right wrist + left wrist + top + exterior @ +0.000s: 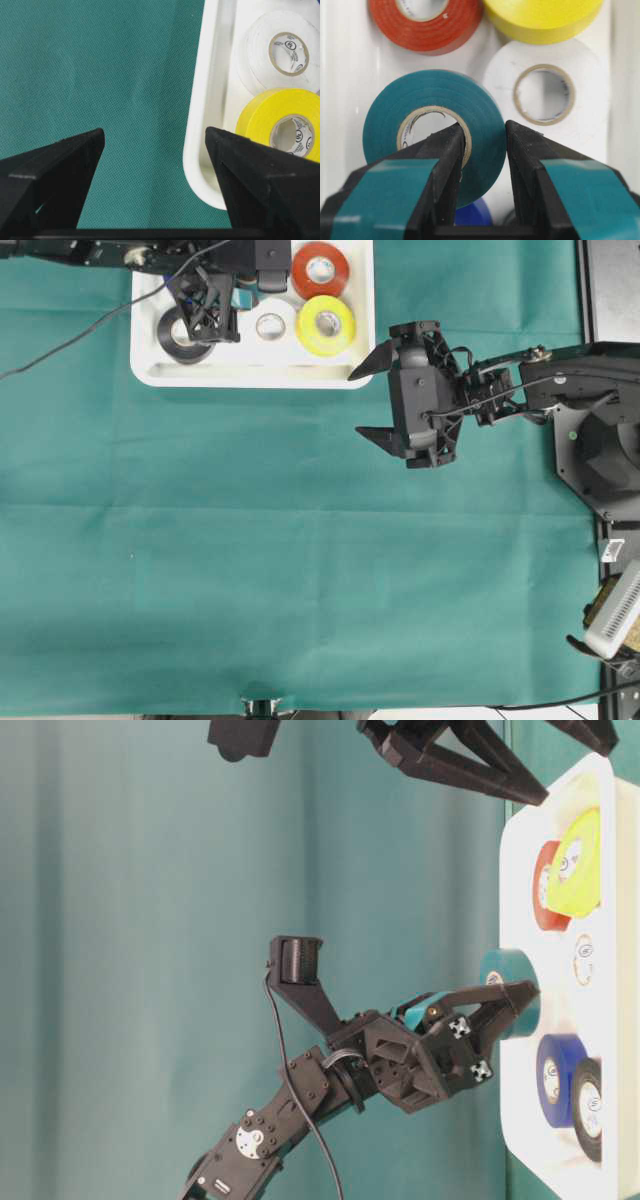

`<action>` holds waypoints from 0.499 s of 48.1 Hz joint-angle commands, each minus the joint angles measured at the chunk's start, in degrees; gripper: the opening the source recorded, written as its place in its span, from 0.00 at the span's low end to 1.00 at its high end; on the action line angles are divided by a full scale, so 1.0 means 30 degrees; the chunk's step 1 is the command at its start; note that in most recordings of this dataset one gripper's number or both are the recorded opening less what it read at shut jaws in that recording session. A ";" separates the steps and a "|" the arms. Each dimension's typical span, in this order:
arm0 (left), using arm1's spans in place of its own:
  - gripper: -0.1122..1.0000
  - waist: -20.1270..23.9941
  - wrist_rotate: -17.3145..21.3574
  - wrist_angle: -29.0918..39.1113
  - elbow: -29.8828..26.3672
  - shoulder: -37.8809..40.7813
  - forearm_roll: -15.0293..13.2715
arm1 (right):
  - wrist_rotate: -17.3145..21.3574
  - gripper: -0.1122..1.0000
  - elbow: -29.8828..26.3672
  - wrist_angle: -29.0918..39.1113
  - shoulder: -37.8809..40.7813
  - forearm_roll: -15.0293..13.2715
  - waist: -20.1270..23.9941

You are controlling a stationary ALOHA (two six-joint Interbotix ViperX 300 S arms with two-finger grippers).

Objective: Put the tape alternately from left to right into the white case.
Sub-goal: 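Lift the teal roll and carry it into the white tray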

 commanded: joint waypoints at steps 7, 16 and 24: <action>0.31 0.0029 0.0146 -0.0205 -0.0527 -0.0352 0.0029 | 0.0029 0.89 -0.0117 -0.0146 -0.0234 0.0059 0.0029; 0.32 -0.0029 0.0000 -0.0205 -0.0527 -0.0352 0.0029 | 0.0029 0.89 -0.0117 -0.0146 -0.0234 0.0059 0.0029; 0.53 -0.0059 0.0000 -0.0205 -0.0410 -0.0381 0.0029 | 0.0029 0.89 -0.0117 -0.0146 -0.0234 0.0029 0.0029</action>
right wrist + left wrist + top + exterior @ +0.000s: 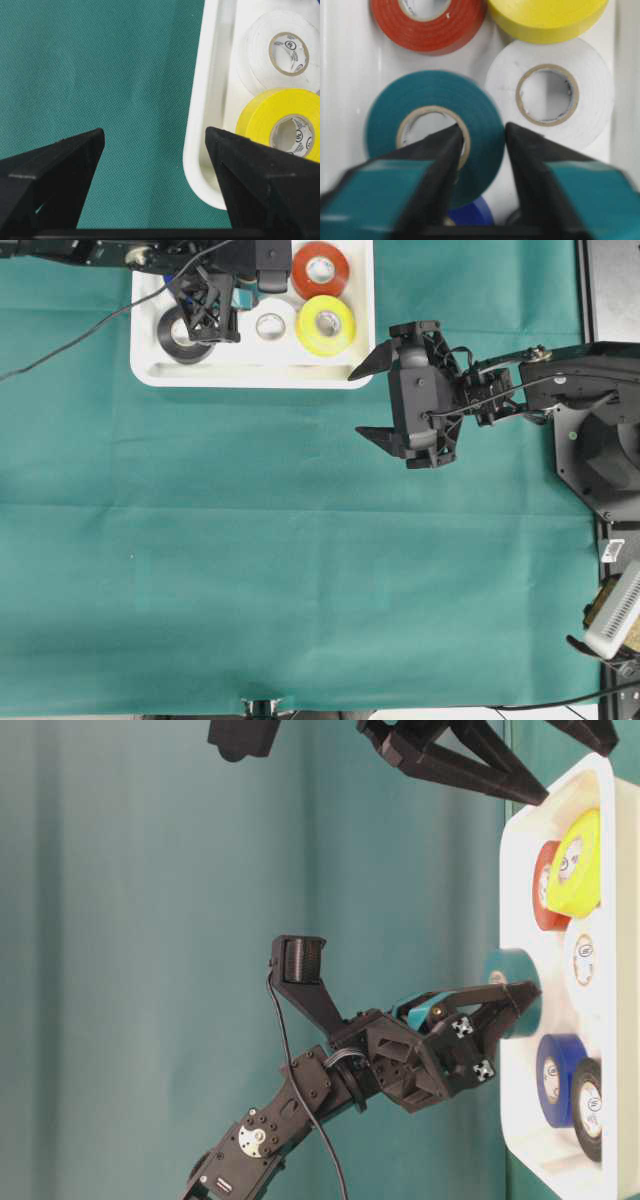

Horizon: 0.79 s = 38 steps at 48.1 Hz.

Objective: Put the tape alternately from left to right into the white case.
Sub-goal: 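Lift the teal roll and carry it into the white tray, then open the left gripper to release the teal roll and withdraw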

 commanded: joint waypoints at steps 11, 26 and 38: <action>0.99 -0.0088 -0.0088 -0.0088 -0.0205 -0.0703 0.0029 | 0.0029 0.89 -0.0146 -0.0146 -0.0205 0.0000 0.0029; 1.00 -0.1172 -0.0117 -0.0088 0.0996 -0.2021 0.0000 | 0.0029 0.89 -0.0146 -0.0146 -0.0205 0.0000 0.0029; 1.00 -0.2637 -0.0176 -0.0146 0.2344 -0.3340 -0.0029 | 0.0059 0.89 -0.0146 -0.0146 -0.0205 0.0029 0.0029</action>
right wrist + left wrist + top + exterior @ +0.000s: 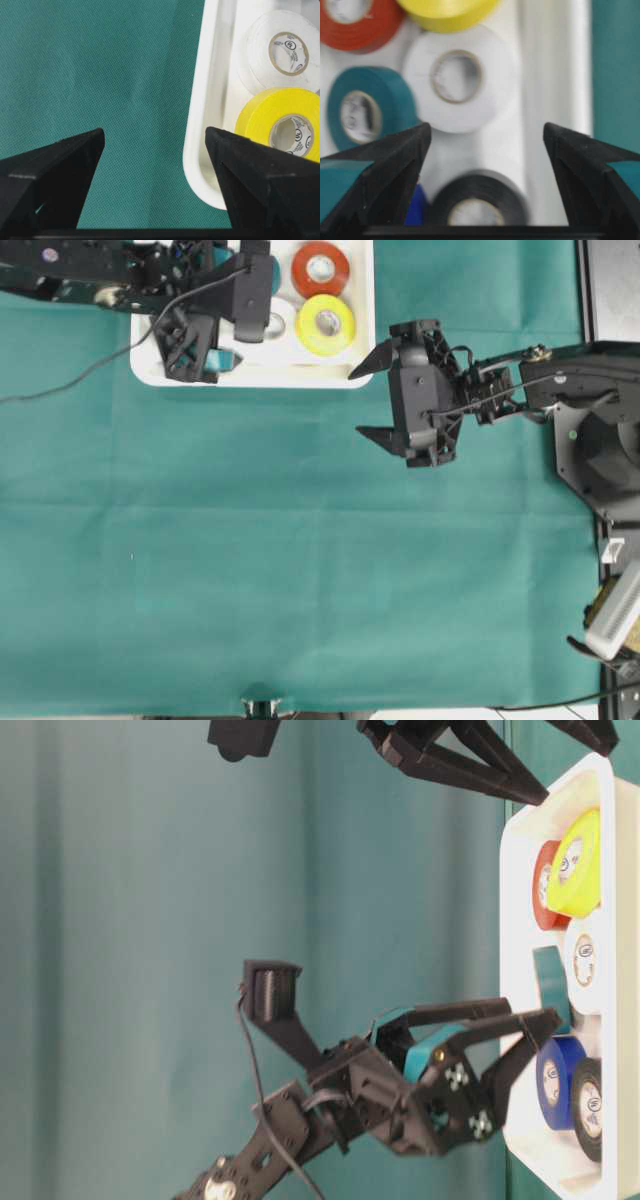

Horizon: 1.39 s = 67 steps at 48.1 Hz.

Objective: Put the tape alternately from left to right into the white case.
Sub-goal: 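Open the left gripper to release the teal roll and withdraw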

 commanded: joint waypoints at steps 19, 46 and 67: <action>1.00 -0.2871 -0.1875 -0.0146 0.1494 -0.1934 -0.0059 | 0.0000 0.89 -0.0176 -0.0176 -0.0205 0.0000 0.0059; 1.00 -0.5361 -0.5273 -0.0850 0.2813 -0.2578 -0.0029 | 0.0000 0.89 -0.0117 -0.1113 -0.0205 0.0029 0.0059; 1.00 -0.5420 -0.5479 -0.2139 0.3398 -0.2578 -0.0059 | 0.0000 0.89 0.0176 -0.1787 -0.0205 0.0000 0.0059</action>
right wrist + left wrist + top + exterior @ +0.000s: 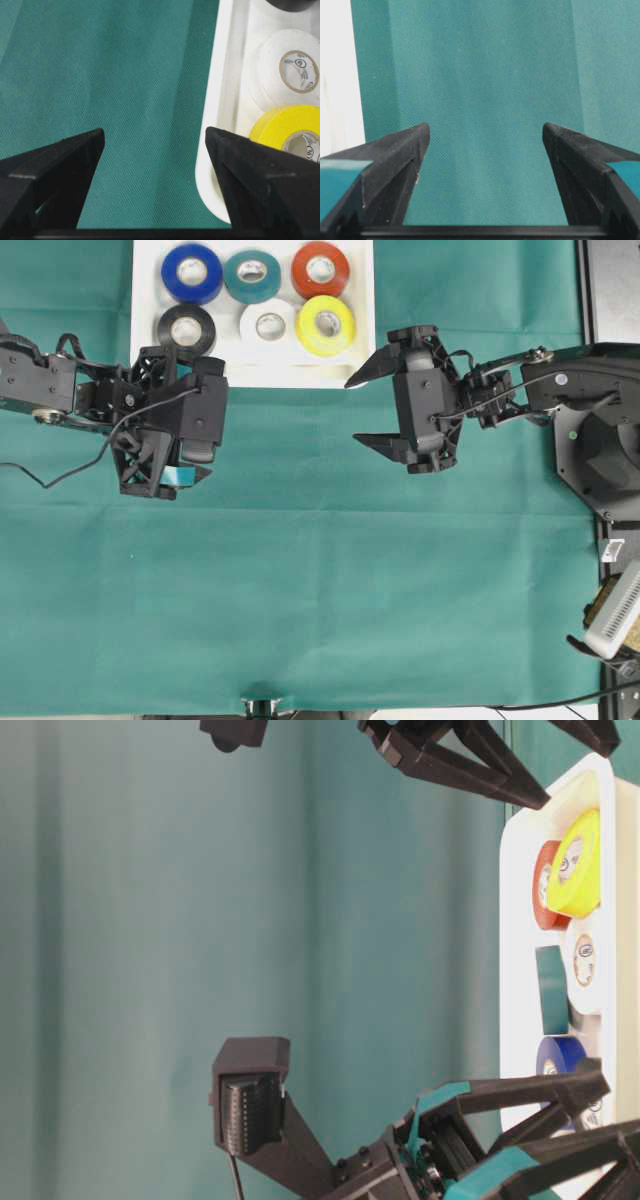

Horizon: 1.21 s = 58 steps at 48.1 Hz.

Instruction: Put the tape alternately from left to right into the white case.

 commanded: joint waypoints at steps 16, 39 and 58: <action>1.00 -0.0059 -0.0439 -0.0176 -0.0205 -0.0557 -0.0059 | 0.0059 0.89 -0.0205 -0.0293 -0.0234 0.0029 0.0029; 1.00 -0.0029 -0.0908 -0.0234 0.0967 -0.2842 -0.0059 | 0.0117 0.89 0.0557 -0.0146 -0.2344 0.0059 0.0029; 1.00 0.0029 -0.2520 -0.1084 0.2871 -0.5156 -0.0029 | 0.1699 0.89 0.2344 -0.0088 -0.5068 0.0293 0.0029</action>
